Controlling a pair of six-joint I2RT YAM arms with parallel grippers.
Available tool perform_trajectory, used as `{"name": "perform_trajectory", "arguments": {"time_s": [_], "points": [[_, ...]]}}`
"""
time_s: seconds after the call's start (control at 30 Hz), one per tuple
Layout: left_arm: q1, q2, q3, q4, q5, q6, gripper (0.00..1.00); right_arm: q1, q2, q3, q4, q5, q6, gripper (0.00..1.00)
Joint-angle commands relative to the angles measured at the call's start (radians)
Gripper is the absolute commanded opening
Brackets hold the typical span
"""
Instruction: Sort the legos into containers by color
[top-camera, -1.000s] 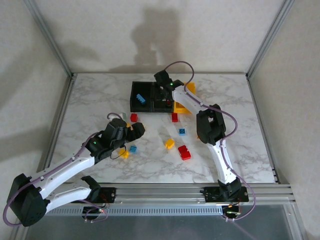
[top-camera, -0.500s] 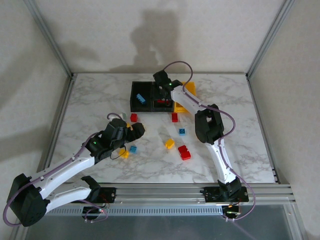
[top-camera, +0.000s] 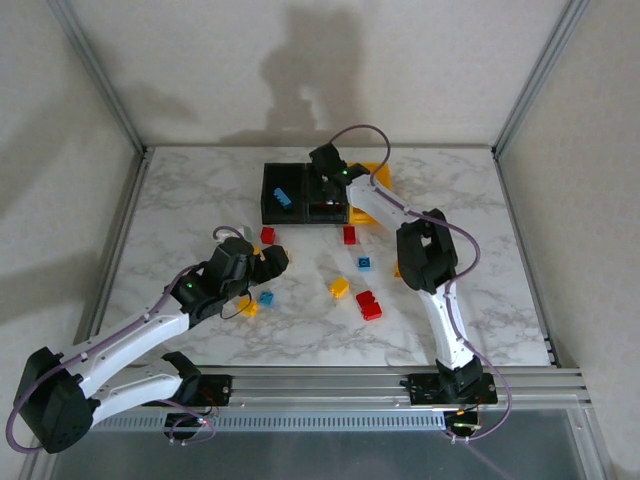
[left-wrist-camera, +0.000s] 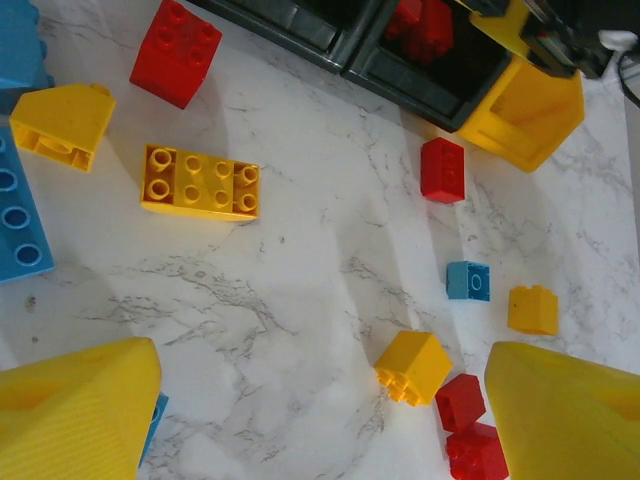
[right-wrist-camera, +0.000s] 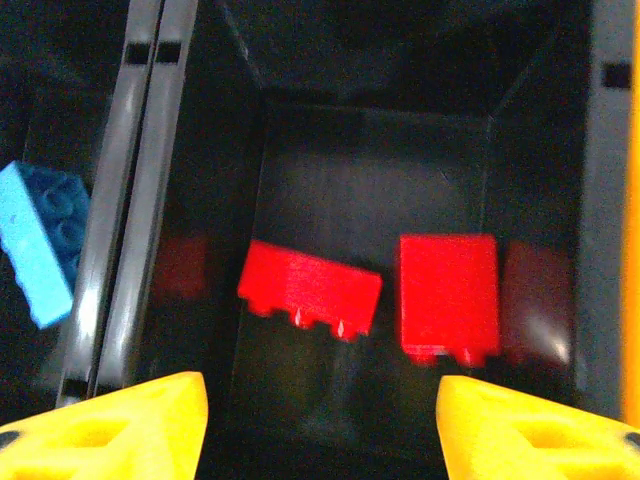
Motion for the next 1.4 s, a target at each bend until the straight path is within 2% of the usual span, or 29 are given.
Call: {"name": "perform_trajectory", "arguments": {"time_s": [0.0,0.17,0.47,0.67,0.8,1.07,1.37], "points": [[-0.001,0.001,0.006,-0.023,-0.028,-0.006,0.84,0.017,-0.154,-0.094,0.048,0.012,0.016,0.62],[-0.001,0.030,0.014,-0.007,-0.023,-0.001,0.84,0.027,-0.315,-0.260,0.091,0.004,0.021,0.64],[-0.001,0.086,0.054,0.007,0.005,0.017,0.84,0.030,-0.589,-0.588,0.091,0.004,0.067,0.61],[-0.004,0.141,0.078,0.017,0.031,0.035,0.83,0.030,-0.706,-0.820,0.091,-0.003,0.129,0.60],[-0.020,0.177,0.083,0.043,0.045,0.030,0.82,0.028,-0.749,-0.927,0.121,0.003,0.159,0.60],[-0.073,0.228,0.100,0.051,0.036,0.018,0.81,0.038,-0.780,-0.990,0.146,-0.054,0.187,0.60],[-0.078,0.192,0.080,0.041,0.008,0.006,0.81,0.167,-0.715,-1.021,0.181,-0.110,0.228,0.68]]}}
